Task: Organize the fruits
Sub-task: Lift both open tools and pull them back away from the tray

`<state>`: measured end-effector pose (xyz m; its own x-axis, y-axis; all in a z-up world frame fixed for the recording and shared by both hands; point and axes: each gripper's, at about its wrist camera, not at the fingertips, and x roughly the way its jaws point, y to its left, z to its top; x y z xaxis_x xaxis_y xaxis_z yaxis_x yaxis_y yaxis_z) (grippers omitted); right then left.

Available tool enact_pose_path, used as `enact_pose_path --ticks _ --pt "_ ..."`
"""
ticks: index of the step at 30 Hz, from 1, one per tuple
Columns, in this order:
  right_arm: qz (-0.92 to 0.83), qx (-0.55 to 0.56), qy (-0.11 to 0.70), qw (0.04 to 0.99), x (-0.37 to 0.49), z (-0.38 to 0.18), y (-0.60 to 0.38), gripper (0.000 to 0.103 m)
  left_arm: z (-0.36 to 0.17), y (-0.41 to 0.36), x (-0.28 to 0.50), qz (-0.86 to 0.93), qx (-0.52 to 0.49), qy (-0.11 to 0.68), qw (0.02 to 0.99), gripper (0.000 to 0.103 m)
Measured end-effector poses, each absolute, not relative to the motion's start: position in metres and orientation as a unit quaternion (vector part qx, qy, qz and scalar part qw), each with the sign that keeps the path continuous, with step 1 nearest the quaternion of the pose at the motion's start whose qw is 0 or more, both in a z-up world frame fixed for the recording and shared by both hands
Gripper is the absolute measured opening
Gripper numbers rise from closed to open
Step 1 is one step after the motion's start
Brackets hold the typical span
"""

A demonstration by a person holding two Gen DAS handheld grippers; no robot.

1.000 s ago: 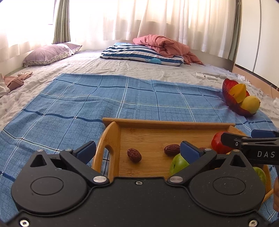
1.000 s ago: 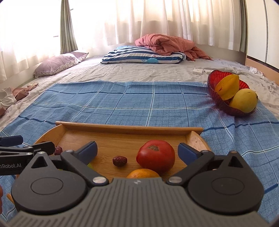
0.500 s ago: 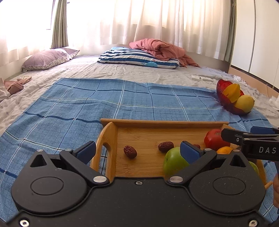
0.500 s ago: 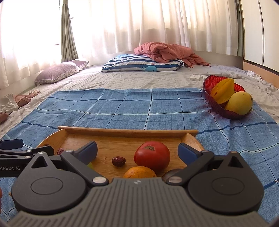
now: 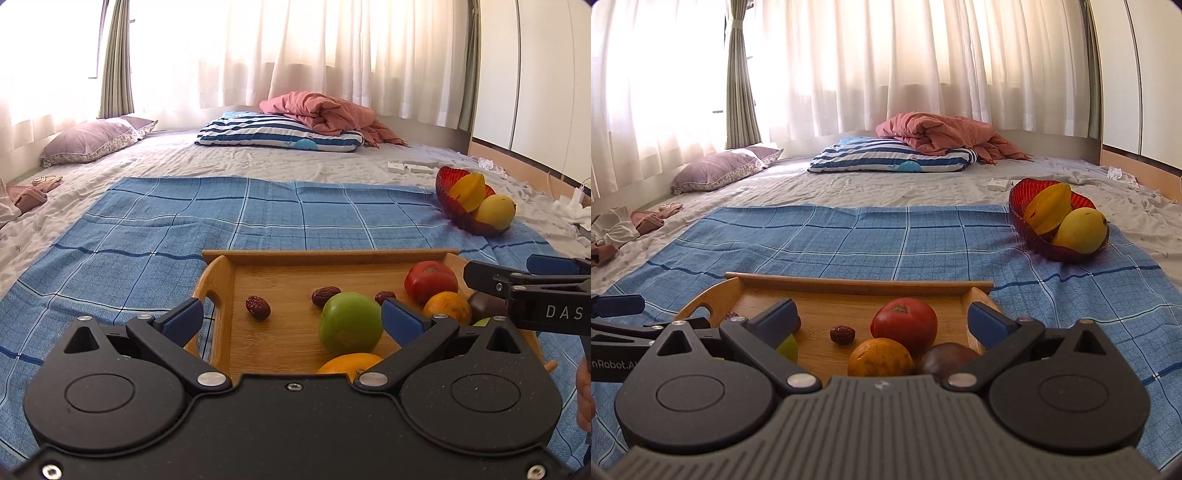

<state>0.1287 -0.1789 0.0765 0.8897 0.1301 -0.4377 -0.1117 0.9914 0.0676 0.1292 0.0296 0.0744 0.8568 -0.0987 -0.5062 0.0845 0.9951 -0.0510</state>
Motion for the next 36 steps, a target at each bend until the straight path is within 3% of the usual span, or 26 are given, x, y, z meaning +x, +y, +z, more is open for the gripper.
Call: enact_pose_path --ticks 36 --pt "0.036 -0.007 0.189 0.981 0.031 0.046 -0.179 0.103 0.049 0.020 0.039 -0.038 -0.022 0.269 0.962 0.103"
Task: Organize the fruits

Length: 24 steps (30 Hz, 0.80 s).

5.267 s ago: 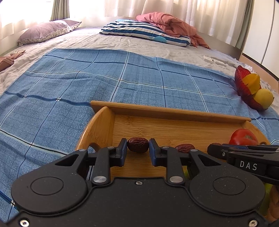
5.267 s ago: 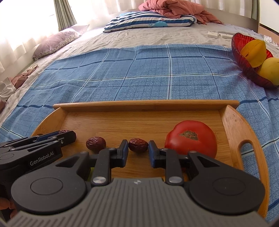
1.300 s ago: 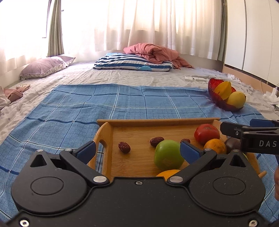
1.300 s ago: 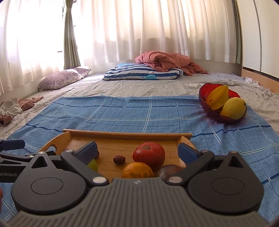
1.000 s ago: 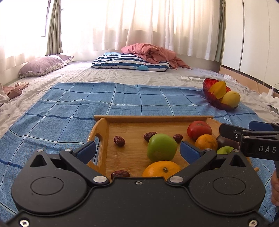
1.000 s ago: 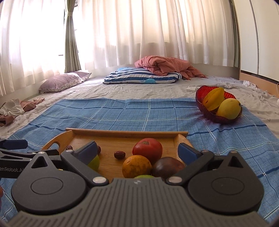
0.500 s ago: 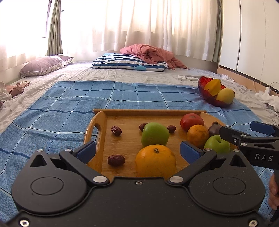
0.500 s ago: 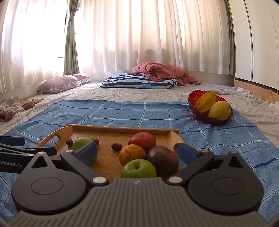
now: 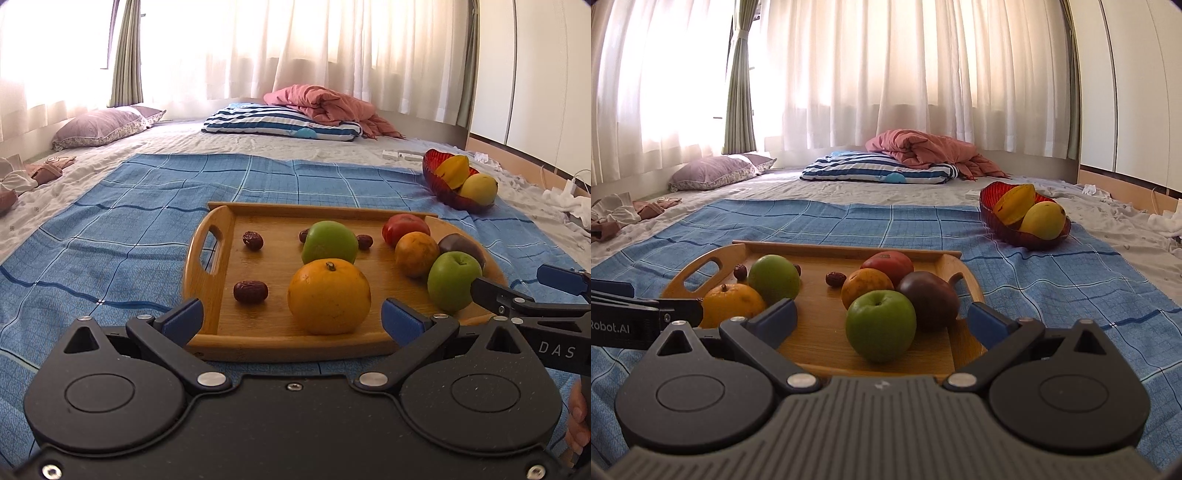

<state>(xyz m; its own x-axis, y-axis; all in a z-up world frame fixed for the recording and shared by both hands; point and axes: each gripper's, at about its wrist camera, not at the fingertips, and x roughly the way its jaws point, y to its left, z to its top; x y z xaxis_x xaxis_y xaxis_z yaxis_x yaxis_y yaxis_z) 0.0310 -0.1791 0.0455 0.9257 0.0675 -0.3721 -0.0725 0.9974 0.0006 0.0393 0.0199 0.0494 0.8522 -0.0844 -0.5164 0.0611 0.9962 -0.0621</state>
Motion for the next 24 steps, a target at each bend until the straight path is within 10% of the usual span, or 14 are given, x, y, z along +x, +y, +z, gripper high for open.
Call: enact_pose_path --ticks 24 --pt "0.043 -0.041 0.229 0.972 0.012 0.005 -0.180 0.103 0.007 0.015 0.021 -0.016 0.000 0.298 0.954 0.103"
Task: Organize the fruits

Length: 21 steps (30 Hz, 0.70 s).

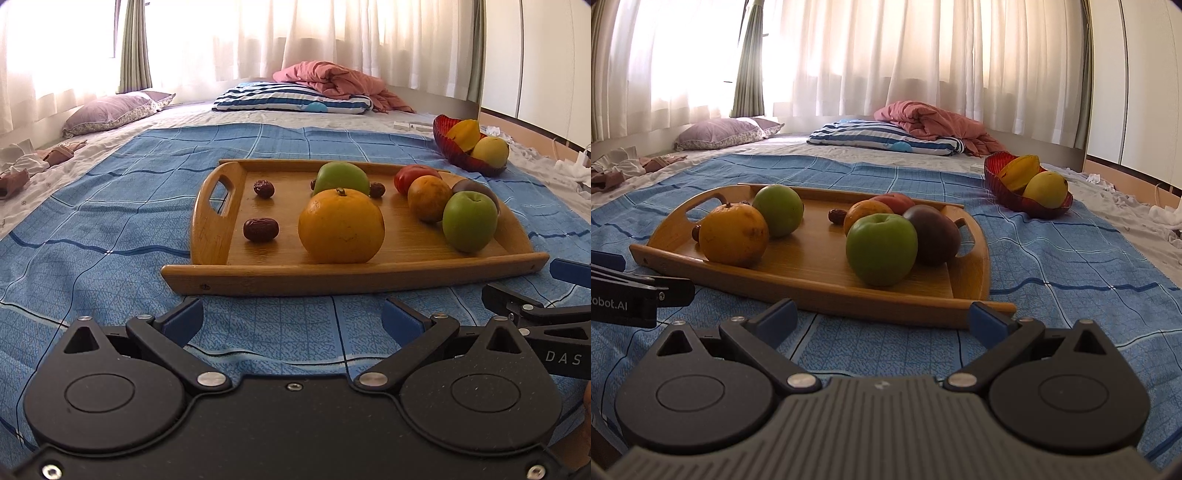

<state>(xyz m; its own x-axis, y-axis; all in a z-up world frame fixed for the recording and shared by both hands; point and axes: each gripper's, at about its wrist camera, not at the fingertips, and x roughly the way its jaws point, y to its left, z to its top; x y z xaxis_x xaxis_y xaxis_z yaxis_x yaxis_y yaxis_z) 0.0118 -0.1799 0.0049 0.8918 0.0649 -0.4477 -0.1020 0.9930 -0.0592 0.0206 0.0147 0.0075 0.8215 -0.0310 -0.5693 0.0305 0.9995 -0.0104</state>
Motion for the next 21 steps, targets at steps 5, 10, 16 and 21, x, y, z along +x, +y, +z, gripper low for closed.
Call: enact_pose_path --ticks 5,10,16,21 --pt "0.043 -0.035 0.241 0.969 0.011 -0.002 -0.181 0.103 -0.001 0.015 0.020 -0.015 0.003 0.307 0.952 0.103" --pt "0.039 -0.035 0.251 0.966 0.010 -0.009 -0.183 0.103 -0.008 0.014 0.019 -0.015 0.010 0.311 0.950 0.103" --pt "0.038 -0.029 0.261 0.964 0.011 -0.015 -0.185 0.103 -0.011 0.013 0.020 -0.014 0.013 0.310 0.951 0.103" --pt "0.038 -0.029 0.262 0.964 0.012 -0.017 -0.185 0.103 -0.015 0.012 0.018 -0.012 0.015 0.304 0.952 0.103"
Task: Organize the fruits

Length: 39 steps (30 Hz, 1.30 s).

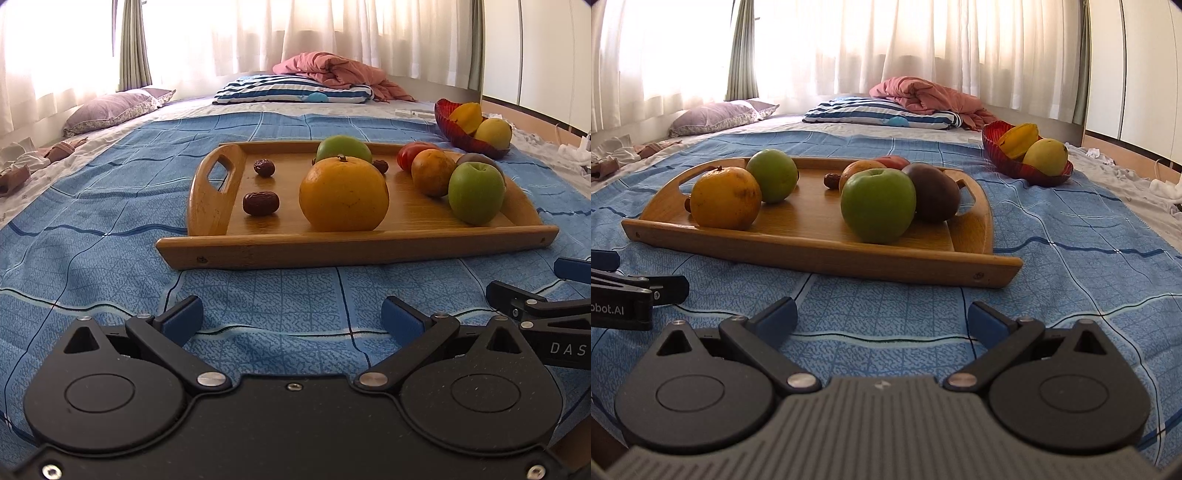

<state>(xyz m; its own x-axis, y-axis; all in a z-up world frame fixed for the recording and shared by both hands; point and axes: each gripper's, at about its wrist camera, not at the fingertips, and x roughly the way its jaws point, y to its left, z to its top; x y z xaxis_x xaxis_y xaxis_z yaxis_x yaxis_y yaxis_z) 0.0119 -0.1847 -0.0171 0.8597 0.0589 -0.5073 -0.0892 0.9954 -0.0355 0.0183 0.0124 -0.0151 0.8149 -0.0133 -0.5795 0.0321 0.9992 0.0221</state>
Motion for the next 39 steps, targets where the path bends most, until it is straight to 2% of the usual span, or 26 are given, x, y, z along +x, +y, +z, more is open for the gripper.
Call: enact_pose_path --ticks 39 --pt "0.041 -0.048 0.257 0.964 0.0129 -0.0251 -0.1804 0.103 -0.0209 0.0145 0.0182 -0.018 0.017 0.304 0.952 0.103"
